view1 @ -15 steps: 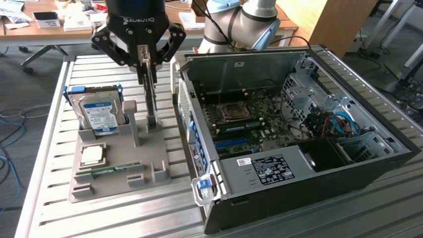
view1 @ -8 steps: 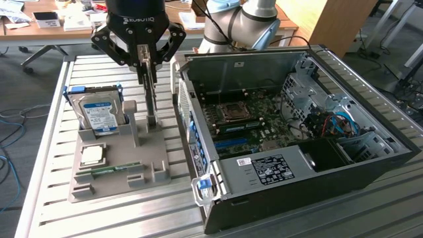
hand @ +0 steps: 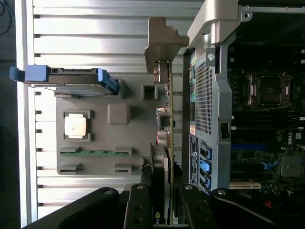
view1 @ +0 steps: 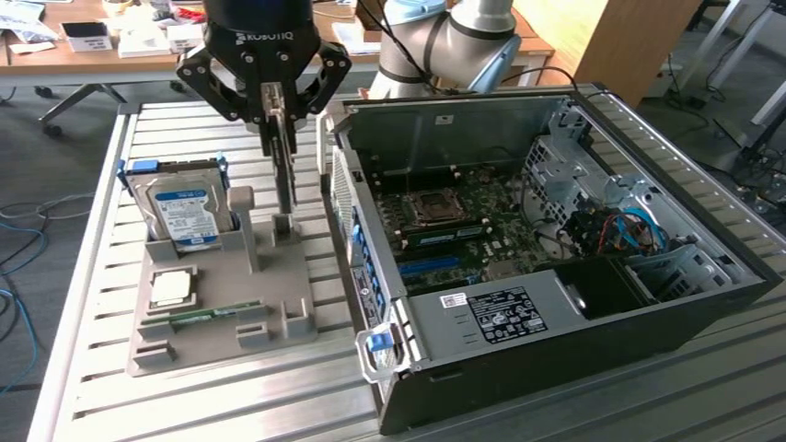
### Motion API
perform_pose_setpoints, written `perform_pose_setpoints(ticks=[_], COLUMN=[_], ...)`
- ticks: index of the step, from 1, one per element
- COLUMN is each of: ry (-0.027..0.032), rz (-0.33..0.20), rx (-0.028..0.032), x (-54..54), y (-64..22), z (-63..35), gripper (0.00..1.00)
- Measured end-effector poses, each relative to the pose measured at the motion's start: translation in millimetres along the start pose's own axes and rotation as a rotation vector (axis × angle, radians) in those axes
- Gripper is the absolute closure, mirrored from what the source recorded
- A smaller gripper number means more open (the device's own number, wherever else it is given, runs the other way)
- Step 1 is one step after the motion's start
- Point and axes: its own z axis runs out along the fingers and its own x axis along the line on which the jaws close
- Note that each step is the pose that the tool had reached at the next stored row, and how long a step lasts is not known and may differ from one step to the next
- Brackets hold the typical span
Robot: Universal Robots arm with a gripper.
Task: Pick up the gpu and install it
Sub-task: 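Pick up the gpu and move the gpu toward the slot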
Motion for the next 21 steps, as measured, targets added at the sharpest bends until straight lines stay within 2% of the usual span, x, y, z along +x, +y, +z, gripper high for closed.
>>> perform_pose_setpoints(ticks=[8, 21], ry=[-0.0001, 0.0001], rz=[0.0, 0.0], rx=[-0.0001, 0.0001], x=[-13.7, -48.6], y=[0.3, 0.9], z=[0.4, 1.0], gripper=[0.73, 0.73])
